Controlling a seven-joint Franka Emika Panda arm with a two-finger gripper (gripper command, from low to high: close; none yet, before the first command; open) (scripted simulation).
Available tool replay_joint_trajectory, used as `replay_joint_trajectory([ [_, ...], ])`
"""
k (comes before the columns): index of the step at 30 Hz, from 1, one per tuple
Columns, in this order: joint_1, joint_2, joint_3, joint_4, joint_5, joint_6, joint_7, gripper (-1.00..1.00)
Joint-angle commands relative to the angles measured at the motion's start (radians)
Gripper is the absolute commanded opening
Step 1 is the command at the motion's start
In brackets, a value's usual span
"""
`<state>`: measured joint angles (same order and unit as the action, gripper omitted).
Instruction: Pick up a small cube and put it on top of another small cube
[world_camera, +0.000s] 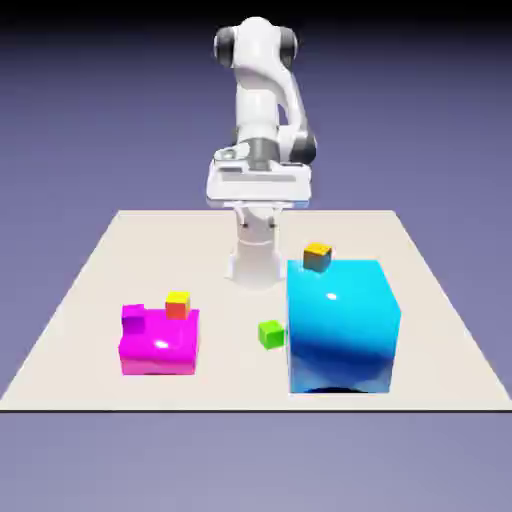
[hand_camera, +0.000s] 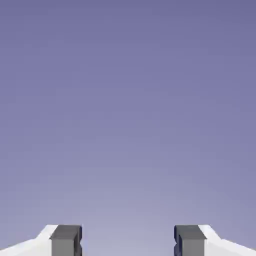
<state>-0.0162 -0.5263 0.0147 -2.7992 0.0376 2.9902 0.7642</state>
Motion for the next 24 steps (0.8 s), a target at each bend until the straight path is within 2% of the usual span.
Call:
replay_joint_trajectory([
  [1, -0.023, 0.036, 0.012, 0.009, 0.031, -0.039, 0.019, 0.0],
  [20, -0.468, 0.725, 0.243, 0.179, 0.624, -0.777, 0.384, 0.0],
  [22, -0.469, 0.727, 0.244, 0.18, 0.626, -0.779, 0.386, 0.0],
  [24, -0.454, 0.799, 0.265, 0.177, 0.671, -0.703, 0.352, 0.0],
])
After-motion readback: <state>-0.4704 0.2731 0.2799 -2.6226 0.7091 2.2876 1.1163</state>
